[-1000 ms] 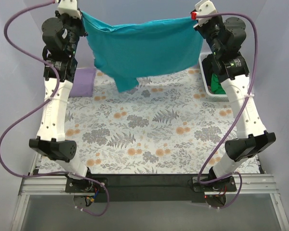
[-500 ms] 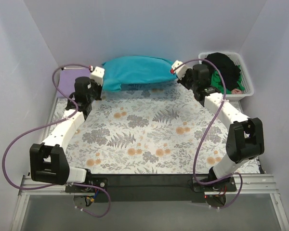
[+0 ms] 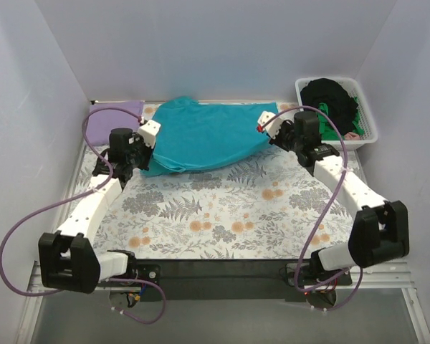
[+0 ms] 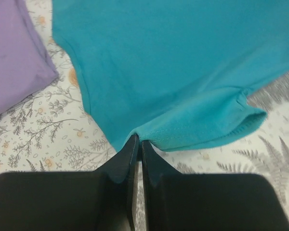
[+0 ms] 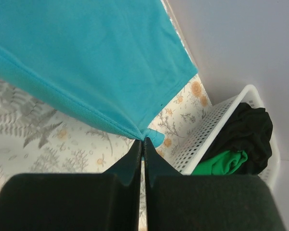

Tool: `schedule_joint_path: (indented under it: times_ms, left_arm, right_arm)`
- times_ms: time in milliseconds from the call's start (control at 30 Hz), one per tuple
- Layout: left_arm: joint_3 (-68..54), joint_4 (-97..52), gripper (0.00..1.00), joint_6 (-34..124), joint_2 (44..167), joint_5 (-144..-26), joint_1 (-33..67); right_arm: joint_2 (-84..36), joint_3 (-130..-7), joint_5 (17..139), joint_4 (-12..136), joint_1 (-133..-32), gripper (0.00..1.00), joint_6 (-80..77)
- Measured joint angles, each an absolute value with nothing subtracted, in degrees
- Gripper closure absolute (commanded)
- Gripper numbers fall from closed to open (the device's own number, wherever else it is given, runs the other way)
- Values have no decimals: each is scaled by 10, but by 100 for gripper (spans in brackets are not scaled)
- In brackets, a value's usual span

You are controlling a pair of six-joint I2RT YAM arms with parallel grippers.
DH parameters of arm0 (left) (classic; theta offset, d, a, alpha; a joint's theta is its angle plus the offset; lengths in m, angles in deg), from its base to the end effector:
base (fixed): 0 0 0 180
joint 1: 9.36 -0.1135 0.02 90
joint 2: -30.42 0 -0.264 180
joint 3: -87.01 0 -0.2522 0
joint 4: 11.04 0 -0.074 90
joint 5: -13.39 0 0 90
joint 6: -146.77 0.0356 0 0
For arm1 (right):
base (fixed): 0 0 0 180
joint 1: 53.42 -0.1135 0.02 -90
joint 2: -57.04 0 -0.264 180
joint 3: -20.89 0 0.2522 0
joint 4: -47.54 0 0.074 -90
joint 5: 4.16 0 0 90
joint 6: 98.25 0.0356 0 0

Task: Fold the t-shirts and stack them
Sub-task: Flatten the tshirt out

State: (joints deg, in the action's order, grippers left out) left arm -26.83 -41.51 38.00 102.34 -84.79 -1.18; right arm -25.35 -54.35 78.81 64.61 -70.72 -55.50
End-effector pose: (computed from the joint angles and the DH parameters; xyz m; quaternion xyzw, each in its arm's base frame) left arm 0.2736 -0.0444 0.2746 -0.0500 0.8888 -0.1670 0.4238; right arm 0.3185 0.1038 0.2989 -0.4757 0.6909 -0.0903 0.5369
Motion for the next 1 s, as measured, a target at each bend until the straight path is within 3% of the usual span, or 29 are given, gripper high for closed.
schedule_joint_path:
  times_ms: [400,467,533,567,600,633,700,733,767,833,900,933,1000]
  left_arm:
    - [-306,-774,98,580,879,-1014,-13]
    - [-312,-819,67,605,886,-1029,-13]
    - [-312,-857,50,627,895,-1046,-13]
    - [-312,-876,42,635,899,-1052,-13]
    - [-312,-896,40,646,903,-1058,-13]
    - [-312,-914,33,655,906,-1062,-13]
    - [-312,-949,32,672,907,-1063,-13]
    - [-312,-963,32,677,904,-1062,-13]
    - [-311,-974,32,680,899,-1061,-13]
    - [-304,-990,32,678,889,-1060,-13]
    - [-288,-991,34,662,888,-1060,-13]
    - [-278,-985,35,648,892,-1060,-13]
    - [-263,-950,37,617,913,-1059,-13]
  right_arm:
    - [-78,-335,745,819,-707,99,-652]
    - [-62,-317,744,838,-707,99,-663]
    - [-52,-307,744,853,-707,97,-673]
    - [-48,-304,744,862,-707,83,-680]
    - [-48,-305,745,870,-707,77,-682]
    - [-46,-304,745,879,-707,63,-690]
    - [-39,-304,746,899,-707,52,-700]
    - [-30,-305,746,911,-707,34,-706]
    - [-19,-305,745,923,-707,25,-709]
    - [7,-306,744,941,-707,13,-713]
    - [16,-320,740,961,-707,16,-709]
    - [2,-335,740,970,-707,26,-702]
    - [-35,-378,734,980,-707,35,-680]
